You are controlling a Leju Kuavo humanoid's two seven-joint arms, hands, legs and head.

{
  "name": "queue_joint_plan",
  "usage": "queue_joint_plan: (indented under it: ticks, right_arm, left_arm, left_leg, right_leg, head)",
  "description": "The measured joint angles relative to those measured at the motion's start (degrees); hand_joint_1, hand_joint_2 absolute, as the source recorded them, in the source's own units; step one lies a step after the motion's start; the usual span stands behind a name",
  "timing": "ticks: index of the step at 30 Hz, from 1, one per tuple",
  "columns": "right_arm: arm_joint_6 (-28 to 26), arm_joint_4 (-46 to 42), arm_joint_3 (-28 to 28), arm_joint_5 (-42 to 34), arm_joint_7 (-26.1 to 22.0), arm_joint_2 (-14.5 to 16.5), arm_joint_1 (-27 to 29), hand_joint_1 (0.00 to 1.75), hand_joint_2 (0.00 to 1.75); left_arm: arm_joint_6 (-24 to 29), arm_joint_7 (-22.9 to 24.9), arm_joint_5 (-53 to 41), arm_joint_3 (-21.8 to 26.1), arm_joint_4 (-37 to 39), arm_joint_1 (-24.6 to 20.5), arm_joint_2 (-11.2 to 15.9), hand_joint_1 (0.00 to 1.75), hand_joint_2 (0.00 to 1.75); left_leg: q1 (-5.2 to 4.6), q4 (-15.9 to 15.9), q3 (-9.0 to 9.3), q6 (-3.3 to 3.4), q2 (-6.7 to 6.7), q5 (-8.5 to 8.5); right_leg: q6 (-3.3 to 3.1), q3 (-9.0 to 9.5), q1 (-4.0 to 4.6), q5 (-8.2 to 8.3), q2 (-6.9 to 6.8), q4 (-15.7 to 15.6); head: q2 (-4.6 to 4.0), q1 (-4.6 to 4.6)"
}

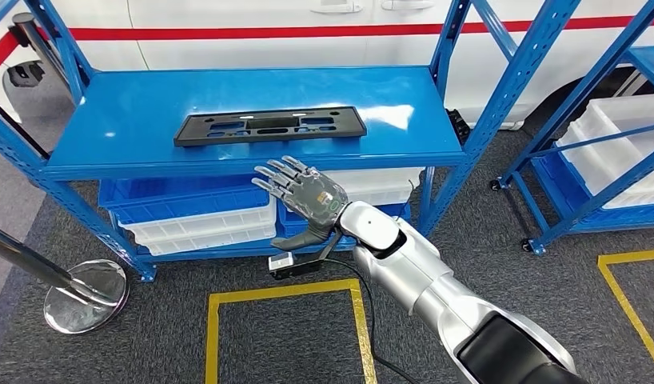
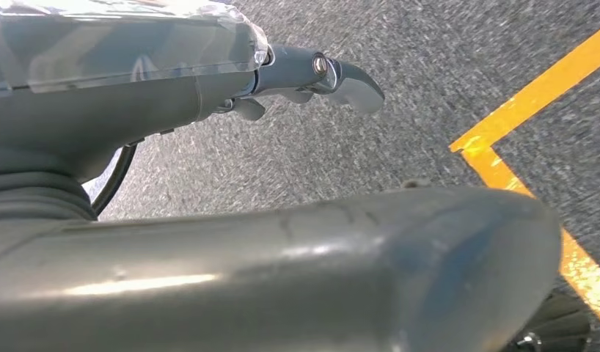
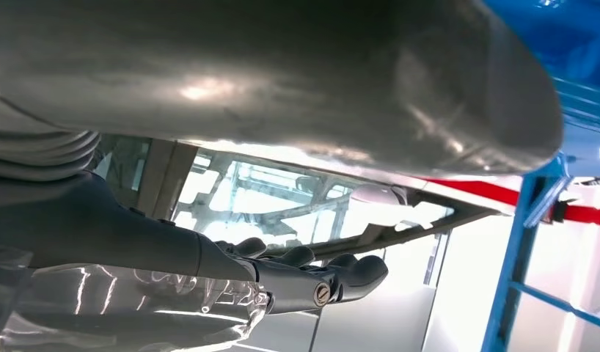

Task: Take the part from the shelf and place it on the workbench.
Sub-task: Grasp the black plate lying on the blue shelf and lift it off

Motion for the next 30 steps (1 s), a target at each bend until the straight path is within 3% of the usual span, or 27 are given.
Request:
queue_joint_plan:
  ticks: [1, 3, 4, 5, 7, 8, 10, 11, 13, 14, 16, 17, 18, 19, 21, 22, 23, 24, 26, 27, 29, 30]
  right_arm:
    - [0.01, 0.02, 0.00, 0.00, 0.03, -0.11, 0.14, 0.00, 0.00]
    - [0.02, 0.03, 0.00, 0.00, 0.07, -0.22, 0.22, 0.00, 0.00]
    - [0.02, 0.03, 0.00, -0.01, 0.08, -0.29, 0.23, 0.00, 0.00]
    - [0.05, 0.08, 0.00, -0.02, 0.08, -0.44, 0.25, 0.00, 0.00]
    - [0.15, 0.15, 0.02, -0.04, 0.09, -0.71, 0.34, 0.00, 0.00]
    - [0.19, 0.16, 0.02, -0.04, 0.09, -0.80, 0.34, 0.00, 0.00]
    - [0.19, 0.05, -0.02, -0.06, 0.12, -0.77, 0.21, 0.00, 0.00]
    - [0.18, -0.01, -0.04, -0.08, 0.14, -0.76, 0.12, 0.00, 0.00]
    - [0.18, -0.11, -0.03, -0.11, 0.15, -0.71, 0.11, 0.00, 0.00]
    - [0.21, -0.11, -0.02, -0.13, 0.15, -0.72, 0.21, 0.00, 0.00]
    - [0.30, -0.10, 0.00, -0.13, 0.15, -0.72, 0.56, 0.00, 0.00]
    - [0.36, -0.10, 0.00, -0.13, 0.15, -0.72, 0.68, 0.00, 0.00]
    - [0.40, -0.10, 0.00, -0.13, 0.15, -0.72, 0.74, 0.00, 0.00]
    - [0.44, -0.11, 0.00, -0.13, 0.15, -0.71, 0.76, 0.00, 0.00]
    - [0.59, -0.09, 0.01, -0.13, 0.14, -0.70, 0.77, 0.00, 0.00]
    - [0.68, -0.08, 0.02, -0.13, 0.14, -0.70, 0.77, 0.00, 0.00]
    - [0.75, -0.09, 0.02, -0.13, 0.13, -0.70, 0.76, 0.00, 0.00]
    - [0.78, -0.14, 0.01, -0.13, 0.13, -0.69, 0.70, 0.00, 0.00]
    - [0.75, -0.37, -0.02, -0.14, 0.13, -0.70, 0.48, 0.00, 0.00]
    - [0.73, -0.46, -0.03, -0.15, 0.13, -0.71, 0.35, 0.00, 0.00]
    - [0.72, -0.53, -0.04, -0.18, 0.14, -0.79, 0.41, 0.00, 0.00]
    - [0.72, -0.52, -0.04, -0.19, 0.14, -0.88, 0.62, 0.00, 0.00]
  left_arm:
    - [-0.04, 0.04, -0.02, 0.00, 0.00, 0.03, -0.01, 0.00, 0.00]
    - [-0.14, 0.07, -0.04, 0.00, 0.00, 0.07, -0.05, 0.00, 0.00]
    - [-0.17, 0.07, -0.04, 0.00, 0.00, 0.10, -0.08, 0.00, 0.00]
    - [-0.22, 0.07, -0.04, 0.00, 0.06, 0.13, -0.16, 0.00, 0.00]
    - [-0.30, 0.12, -0.04, 0.00, 0.16, 0.09, -0.28, 0.00, 0.00]
    - [-0.32, 0.15, -0.04, 0.00, 0.22, 0.03, -0.32, 0.00, 0.00]
    - [-0.33, 0.18, -0.05, 0.00, 0.22, -0.10, -0.28, 0.00, 0.00]
    - [-0.32, 0.18, -0.06, 0.00, 0.22, -0.14, -0.27, 0.00, 0.00]
    - [-0.32, 0.18, -0.07, 0.00, 0.22, -0.29, -0.27, 0.00, 0.00]
    - [-0.32, 0.17, -0.09, 0.00, 0.22, -0.34, -0.27, 0.00, 0.00]
    - [-0.33, 0.16, -0.13, 0.00, 0.22, -0.23, -0.25, 0.00, 0.00]
    - [-0.33, 0.15, -0.15, 0.00, 0.22, -0.12, -0.23, 0.00, 0.00]
    - [-0.33, 0.15, -0.18, 0.00, 0.22, -0.03, -0.21, 0.00, 0.00]
    - [-0.33, 0.14, -0.21, 0.00, 0.22, 0.01, -0.19, 0.00, 0.00]
    - [-0.35, 0.12, -0.26, 0.00, 0.22, 0.16, -0.16, 0.00, 0.00]
    - [-0.37, 0.10, -0.26, 0.00, 0.22, 0.19, -0.15, 0.00, 0.00]
    - [-0.39, 0.10, -0.27, 0.00, 0.22, 0.21, -0.14, 0.00, 0.00]
    - [-0.40, 0.10, -0.28, 0.00, 0.22, 0.16, -0.13, 0.00, 0.00]
    - [-0.41, 0.09, -0.31, -0.01, 0.22, 0.02, -0.14, 0.00, 0.00]
    - [-0.41, 0.09, -0.32, -0.02, 0.22, -0.05, -0.13, 0.00, 0.00]
    - [-0.43, 0.08, -0.33, -0.02, 0.22, -0.17, -0.09, 0.00, 0.00]
    - [-0.44, 0.08, -0.34, -0.02, 0.22, -0.20, -0.09, 0.00, 0.00]
  left_leg:
    - [0.00, 0.00, 1.02, -0.01, -0.08, -0.81]
    - [0.00, -0.03, 2.81, -0.08, -0.19, -2.18]
    - [0.00, -0.09, 3.53, -0.18, -0.22, -2.84]
    - [-0.05, -0.05, 4.20, -0.34, -0.27, -3.46]
    - [-0.14, -0.50, 5.17, -0.92, -0.50, -4.60]
    - [-0.21, -0.62, 5.66, -1.25, -0.61, -4.81]
    - [-0.25, -0.04, 5.92, -1.89, -0.62, -4.42]
    - [-0.27, 1.83, 5.34, -2.10, -0.51, -3.89]
    - [-0.21, 8.14, 1.88, -2.38, -0.30, -4.06]
    - [-0.23, 11.66, -0.45, -2.47, -0.23, -5.24]
    - [-0.25, 15.94, -4.46, -2.63, -0.20, -9.35]
    - [-0.26, 15.83, -5.56, -2.65, -0.19, -10.69]
    - [-0.27, 14.21, -6.01, -2.57, -0.18, -10.64]
    - [-0.27, 11.19, -5.82, -2.39, -0.16, -8.63]
    - [-0.45, 3.61, -5.24, -1.79, -0.07, -0.55]
    - [-0.64, 1.05, -5.04, -1.47, -0.03, 2.61]
    - [-0.85, -0.38, -4.98, -1.14, -0.01, 4.50]
    - [-1.00, -0.79, -4.82, -0.81, 0.02, 4.60]
    - [-0.93, -0.93, -3.70, -0.07, 0.02, 4.06]
    - [-0.81, -1.11, -2.95, 0.25, 0.04, 3.69]
    - [-0.70, -1.31, -1.47, 0.60, 0.00, 2.62]
    - [-0.69, -1.32, -0.76, 0.64, -0.03, 1.98]
  right_leg:
    - [-0.08, -1.27, 0.00, -0.68, 0.00, -0.53]
    - [-0.39, -1.71, 0.04, 1.02, 0.00, -4.59]
    - [-0.67, -1.30, 0.12, 3.90, -0.01, -7.86]
    - [-1.00, -1.02, 0.31, 8.07, -0.02, -11.34]
    - [-1.64, -0.50, 0.72, 14.80, 0.02, -16.47]
    - [-1.94, -0.36, 0.86, 16.22, 0.08, -17.60]
    - [-2.57, 0.80, 0.73, 15.53, 0.15, -18.13]
    - [-2.95, 1.67, 0.61, 15.03, 0.19, -18.49]
    - [-3.43, 3.50, 0.49, 13.92, 0.20, -18.91]
    - [-3.58, 4.27, 0.52, 13.25, 0.19, -18.95]
    - [-3.70, 5.96, 0.64, 11.77, 0.23, -18.95]
    - [-3.73, 7.01, 0.70, 10.96, 0.30, -18.95]
    - [-3.72, 8.16, 0.76, 10.09, 0.37, -18.94]
    - [-3.67, 9.36, 0.82, 9.21, 0.42, -18.93]
    - [-3.44, 11.36, 0.98, 7.38, 0.49, -18.71]
    - [-3.20, 11.95, 1.05, 6.47, 0.55, -18.59]
    - [-2.89, 12.41, 1.06, 5.79, 0.62, -18.47]
    - [-2.53, 12.72, 1.07, 5.41, 0.69, -18.26]
    - [-1.86, 12.59, 0.97, 5.56, 0.68, -16.77]
    - [-1.57, 11.38, 0.88, 5.86, 0.61, -14.38]
    - [-0.95, 6.75, 0.49, 4.97, 0.46, -7.23]
    - [-0.64, 3.95, 0.28, 3.40, 0.41, -3.74]
  head:
    - [0.00, 0.00]
    - [0.00, 0.00]
    - [0.00, 0.01]
    - [0.00, 0.01]
    - [0.00, 0.01]
    - [0.00, 0.01]
    - [0.00, -0.01]
    - [0.00, -0.01]
    - [0.00, -0.02]
    - [0.00, -0.01]
    - [0.00, -0.01]
    - [0.00, -0.01]
    - [0.00, -0.02]
    - [0.00, -0.02]
    - [0.00, -0.02]
    - [0.00, -0.01]
    - [0.00, -0.01]
    - [0.00, -0.02]
    - [0.00, -0.01]
    - [0.00, -0.01]
    - [0.00, 0.00]
    - [0.00, 0.00]
